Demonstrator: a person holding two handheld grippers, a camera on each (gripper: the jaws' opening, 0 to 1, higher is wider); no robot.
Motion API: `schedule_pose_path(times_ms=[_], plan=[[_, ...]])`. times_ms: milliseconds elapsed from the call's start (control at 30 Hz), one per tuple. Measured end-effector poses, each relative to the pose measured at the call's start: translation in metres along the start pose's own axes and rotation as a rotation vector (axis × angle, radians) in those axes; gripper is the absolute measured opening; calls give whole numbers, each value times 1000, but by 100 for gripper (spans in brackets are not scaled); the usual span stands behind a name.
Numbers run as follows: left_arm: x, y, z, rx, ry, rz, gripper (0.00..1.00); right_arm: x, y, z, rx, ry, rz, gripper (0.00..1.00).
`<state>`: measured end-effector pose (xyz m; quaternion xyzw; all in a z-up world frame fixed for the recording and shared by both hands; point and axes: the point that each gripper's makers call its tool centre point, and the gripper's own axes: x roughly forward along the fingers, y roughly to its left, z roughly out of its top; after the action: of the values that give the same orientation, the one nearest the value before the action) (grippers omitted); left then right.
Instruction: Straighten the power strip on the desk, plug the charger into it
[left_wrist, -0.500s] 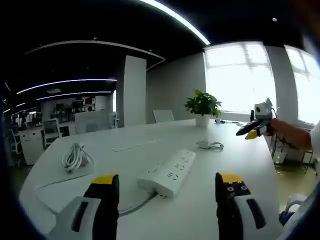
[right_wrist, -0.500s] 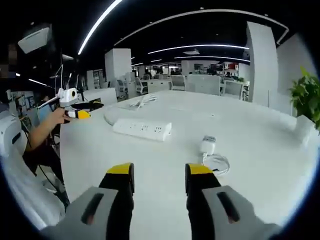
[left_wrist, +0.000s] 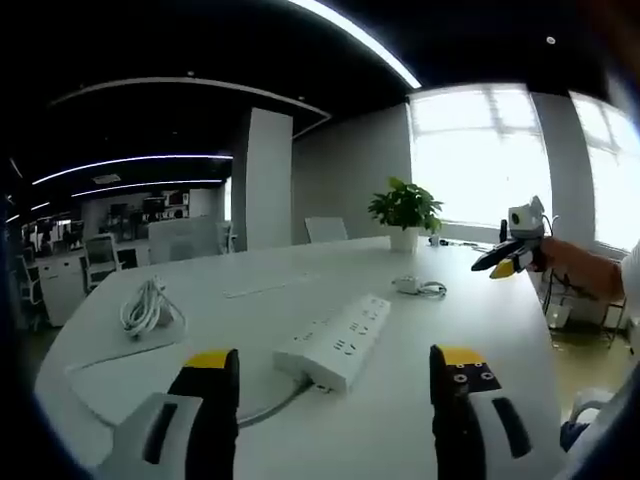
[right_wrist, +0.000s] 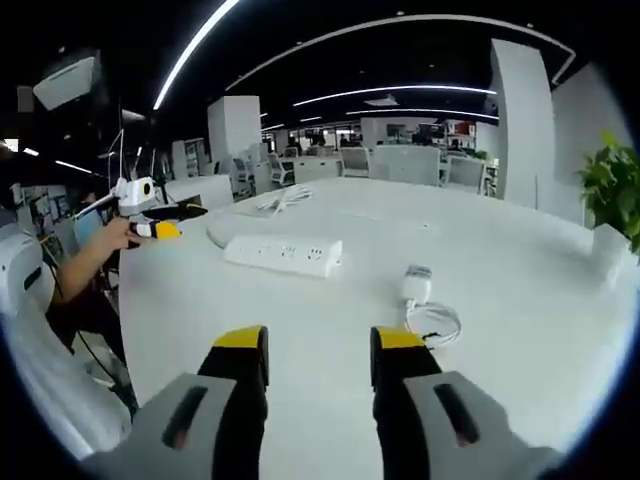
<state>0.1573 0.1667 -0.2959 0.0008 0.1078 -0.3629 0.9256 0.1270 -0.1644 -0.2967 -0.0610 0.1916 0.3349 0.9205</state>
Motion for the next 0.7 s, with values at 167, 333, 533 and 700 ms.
schedule_pose_path(times_ms=[167,333,533,700], plan=[[0,2,-2,-7,0,2,80,3,1,3,3,-6,5,40],[1,2,-2,-4,1,3,80,7,3,3,-2,-4,15,40],[4,4,-8,-4,14,5,80,13,5,0,2,-7,24,40],[7,6,-12,-10,24,5,80,16,7,-1,0,-11,32,40]])
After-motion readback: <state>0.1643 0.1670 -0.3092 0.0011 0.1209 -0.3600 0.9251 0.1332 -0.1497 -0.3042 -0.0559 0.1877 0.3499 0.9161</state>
